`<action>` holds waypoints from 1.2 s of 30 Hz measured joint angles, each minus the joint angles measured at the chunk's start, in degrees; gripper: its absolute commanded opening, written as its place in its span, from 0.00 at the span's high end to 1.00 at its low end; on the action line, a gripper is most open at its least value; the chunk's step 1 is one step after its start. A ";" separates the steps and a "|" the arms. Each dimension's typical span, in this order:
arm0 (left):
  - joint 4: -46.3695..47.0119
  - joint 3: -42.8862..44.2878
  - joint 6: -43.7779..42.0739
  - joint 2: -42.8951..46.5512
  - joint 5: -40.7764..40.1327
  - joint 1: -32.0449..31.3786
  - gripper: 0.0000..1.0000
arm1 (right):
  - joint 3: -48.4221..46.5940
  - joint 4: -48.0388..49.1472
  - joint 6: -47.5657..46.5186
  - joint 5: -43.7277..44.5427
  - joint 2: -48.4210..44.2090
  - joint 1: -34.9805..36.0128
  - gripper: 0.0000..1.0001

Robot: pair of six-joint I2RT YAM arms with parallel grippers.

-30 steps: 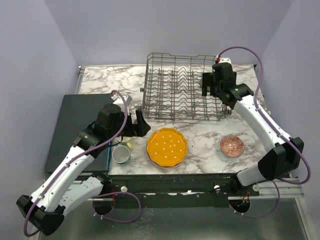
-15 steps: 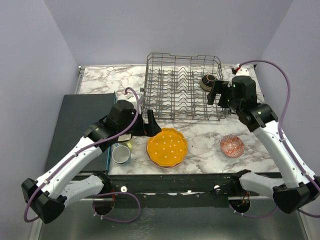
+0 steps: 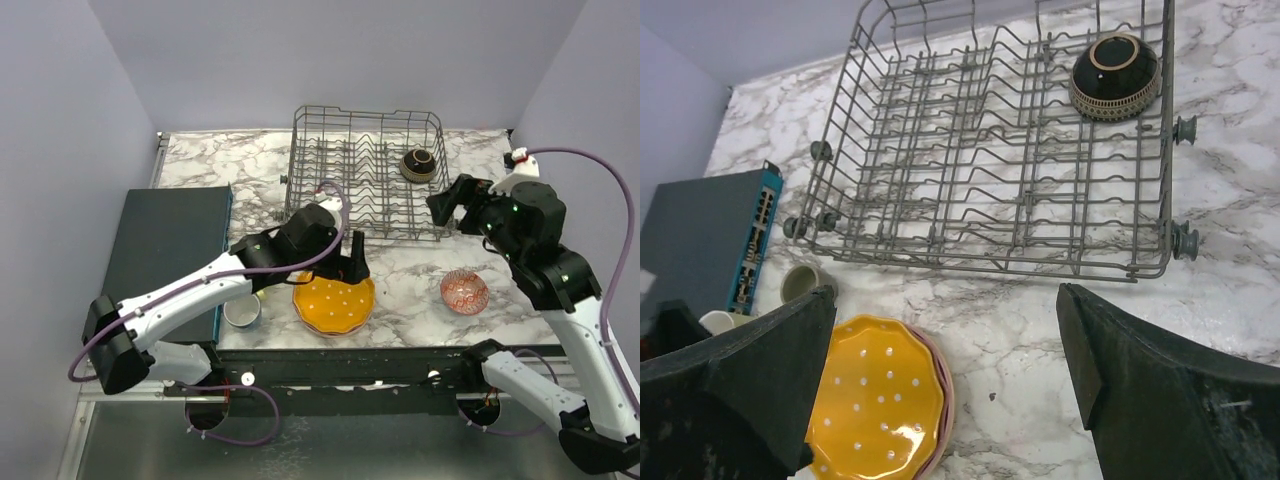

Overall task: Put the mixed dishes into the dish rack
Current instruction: Pick up the bowl from the center of the board.

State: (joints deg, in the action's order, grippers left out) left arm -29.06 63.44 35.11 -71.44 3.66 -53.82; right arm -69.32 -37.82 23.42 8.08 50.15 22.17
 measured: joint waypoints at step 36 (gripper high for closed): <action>8.35 32.02 6.08 -46.49 1.07 -10.51 0.10 | 1.01 -3.50 2.71 -1.97 -15.63 0.00 0.03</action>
State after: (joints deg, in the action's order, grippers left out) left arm -20.71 95.46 41.19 -117.93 4.73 -64.34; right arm -68.31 -41.32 26.13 6.11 34.52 22.17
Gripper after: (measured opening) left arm 0.910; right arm 0.969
